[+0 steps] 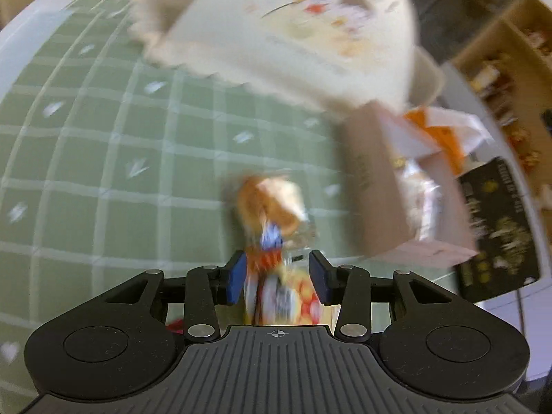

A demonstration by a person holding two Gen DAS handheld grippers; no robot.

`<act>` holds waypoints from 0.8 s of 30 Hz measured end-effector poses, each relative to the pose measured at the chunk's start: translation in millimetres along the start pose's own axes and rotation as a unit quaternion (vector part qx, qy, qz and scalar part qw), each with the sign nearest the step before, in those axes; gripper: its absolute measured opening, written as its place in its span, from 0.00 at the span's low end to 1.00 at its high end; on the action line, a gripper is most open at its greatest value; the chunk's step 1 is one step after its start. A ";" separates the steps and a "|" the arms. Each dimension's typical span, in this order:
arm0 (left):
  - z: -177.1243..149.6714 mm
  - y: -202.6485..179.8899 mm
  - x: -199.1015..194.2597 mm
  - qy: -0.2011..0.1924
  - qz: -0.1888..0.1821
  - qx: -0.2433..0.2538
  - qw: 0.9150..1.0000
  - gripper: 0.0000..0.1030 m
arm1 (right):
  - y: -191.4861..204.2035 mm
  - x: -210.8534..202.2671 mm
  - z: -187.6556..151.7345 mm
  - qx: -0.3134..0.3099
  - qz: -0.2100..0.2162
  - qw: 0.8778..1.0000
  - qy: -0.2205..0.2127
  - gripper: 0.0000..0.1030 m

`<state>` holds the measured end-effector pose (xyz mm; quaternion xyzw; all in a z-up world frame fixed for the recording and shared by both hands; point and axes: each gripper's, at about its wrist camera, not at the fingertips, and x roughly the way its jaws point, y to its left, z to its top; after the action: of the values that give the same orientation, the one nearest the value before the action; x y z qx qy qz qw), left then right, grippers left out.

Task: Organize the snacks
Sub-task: 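Grasp the round cake packet with the left gripper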

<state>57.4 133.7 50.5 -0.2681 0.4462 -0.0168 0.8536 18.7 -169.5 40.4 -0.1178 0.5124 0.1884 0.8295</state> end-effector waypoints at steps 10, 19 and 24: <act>41.5 -16.9 38.7 -0.034 0.110 0.044 0.992 0.43 | -25.8 7.4 -14.2 0.039 0.028 0.999 0.006 0.74; -6.9 -55.6 45.6 0.032 0.070 0.189 0.979 0.44 | -16.4 12.4 -18.8 0.019 0.007 1.000 0.002 0.82; -44.2 -82.0 32.0 0.040 0.061 0.286 0.956 0.44 | -12.5 14.2 -17.3 0.021 0.006 1.000 0.000 0.85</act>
<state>59.9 35.4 45.0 0.0156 0.4721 -0.1019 0.8755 16.0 -184.7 20.0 -0.0972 0.5173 0.1819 0.8306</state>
